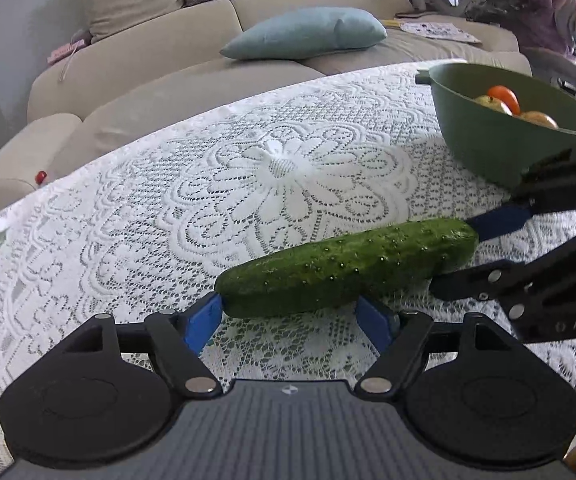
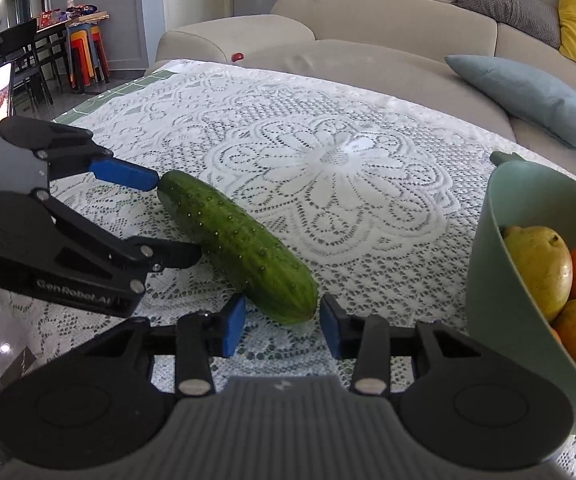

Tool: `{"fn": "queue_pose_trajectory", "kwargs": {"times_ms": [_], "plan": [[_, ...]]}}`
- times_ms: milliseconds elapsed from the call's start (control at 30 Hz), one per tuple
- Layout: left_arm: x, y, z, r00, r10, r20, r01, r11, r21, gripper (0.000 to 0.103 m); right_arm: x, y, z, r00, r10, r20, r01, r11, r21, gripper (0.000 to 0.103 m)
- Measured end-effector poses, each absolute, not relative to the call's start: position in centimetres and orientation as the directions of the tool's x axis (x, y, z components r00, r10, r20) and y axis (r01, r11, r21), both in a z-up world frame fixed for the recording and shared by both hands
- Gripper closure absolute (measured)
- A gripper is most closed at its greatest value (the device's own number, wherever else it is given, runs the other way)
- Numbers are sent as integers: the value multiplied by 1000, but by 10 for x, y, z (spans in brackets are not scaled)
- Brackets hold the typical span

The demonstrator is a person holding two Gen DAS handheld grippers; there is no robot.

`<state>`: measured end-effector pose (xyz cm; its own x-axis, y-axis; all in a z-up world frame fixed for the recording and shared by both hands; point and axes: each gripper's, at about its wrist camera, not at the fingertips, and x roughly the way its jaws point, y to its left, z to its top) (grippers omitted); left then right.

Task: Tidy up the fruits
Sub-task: 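Grasp one end of the cucumber with the left tool while the right tool grasps the other end, then lift the cucumber with both tools and carry it over the green colander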

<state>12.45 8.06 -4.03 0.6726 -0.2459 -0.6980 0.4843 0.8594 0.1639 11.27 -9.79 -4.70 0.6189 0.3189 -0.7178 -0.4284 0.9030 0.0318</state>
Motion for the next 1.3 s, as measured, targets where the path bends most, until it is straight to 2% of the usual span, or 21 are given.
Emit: {"fn": "queue_pose_trajectory", "kwargs": {"times_ms": [267,400,733,967,1300], "plan": [[132,84,-38,663,-268,-699,480,869,121,14,119,-99,-46,624,332,-708,-414,908,61,65],[139,90,-38,651,-301,-697,475,877,66,12,122,-99,-44,643,313,-699,-395,918,48,63],[152,93,-35,629,-352,-693,517,855,35,11,131,-99,-46,648,297,-702,-371,927,50,58],[152,89,-38,631,-356,-690,548,834,70,10,134,-101,-46,642,308,-702,-366,928,73,57],[155,94,-41,614,-358,-704,579,810,94,10,134,-99,-47,634,322,-703,-383,921,76,50]]}}
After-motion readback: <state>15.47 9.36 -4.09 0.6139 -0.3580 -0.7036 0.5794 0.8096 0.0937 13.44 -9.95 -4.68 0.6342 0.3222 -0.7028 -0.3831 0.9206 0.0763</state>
